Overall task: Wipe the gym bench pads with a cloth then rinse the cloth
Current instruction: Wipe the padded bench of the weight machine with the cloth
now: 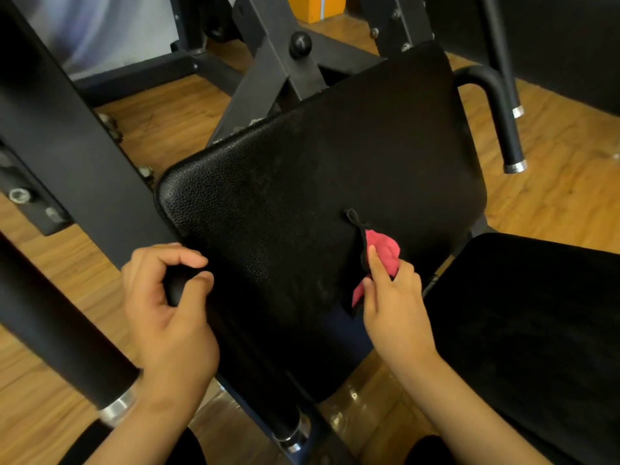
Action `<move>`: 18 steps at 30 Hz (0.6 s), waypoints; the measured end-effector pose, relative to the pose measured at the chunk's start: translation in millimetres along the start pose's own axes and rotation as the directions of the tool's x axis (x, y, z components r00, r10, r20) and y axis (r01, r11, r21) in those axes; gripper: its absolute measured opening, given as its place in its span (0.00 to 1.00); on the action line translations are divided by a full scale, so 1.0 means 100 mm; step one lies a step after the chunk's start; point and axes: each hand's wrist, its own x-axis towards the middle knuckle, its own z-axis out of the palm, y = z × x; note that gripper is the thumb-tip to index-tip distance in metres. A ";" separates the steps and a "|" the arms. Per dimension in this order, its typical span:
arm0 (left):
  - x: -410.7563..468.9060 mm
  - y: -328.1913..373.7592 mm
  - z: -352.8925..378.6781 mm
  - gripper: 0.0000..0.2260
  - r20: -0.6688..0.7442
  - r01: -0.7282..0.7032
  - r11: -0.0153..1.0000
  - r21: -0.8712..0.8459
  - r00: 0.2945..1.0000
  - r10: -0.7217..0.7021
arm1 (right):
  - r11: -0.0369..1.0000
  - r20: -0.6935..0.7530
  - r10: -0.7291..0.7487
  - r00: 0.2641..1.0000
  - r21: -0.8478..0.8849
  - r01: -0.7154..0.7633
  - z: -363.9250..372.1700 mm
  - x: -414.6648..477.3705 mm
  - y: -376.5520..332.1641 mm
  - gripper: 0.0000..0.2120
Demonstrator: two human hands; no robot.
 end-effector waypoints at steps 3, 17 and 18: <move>0.00 -0.01 0.00 0.12 -0.007 -0.002 1.000 -0.001 1.000 0.002 | 0.999 0.056 -0.040 0.998 -0.010 0.041 0.11 0.05 0.10 0.27; -0.01 0.00 0.00 0.11 -0.002 0.000 1.000 -0.004 1.000 0.000 | 0.971 0.089 0.237 0.967 -0.046 -0.234 0.11 0.21 0.20 0.24; -0.01 0.00 0.00 0.11 -0.002 -0.001 1.000 -0.004 1.000 0.001 | 0.951 0.121 0.309 0.943 -0.065 -0.303 0.06 0.34 0.26 0.25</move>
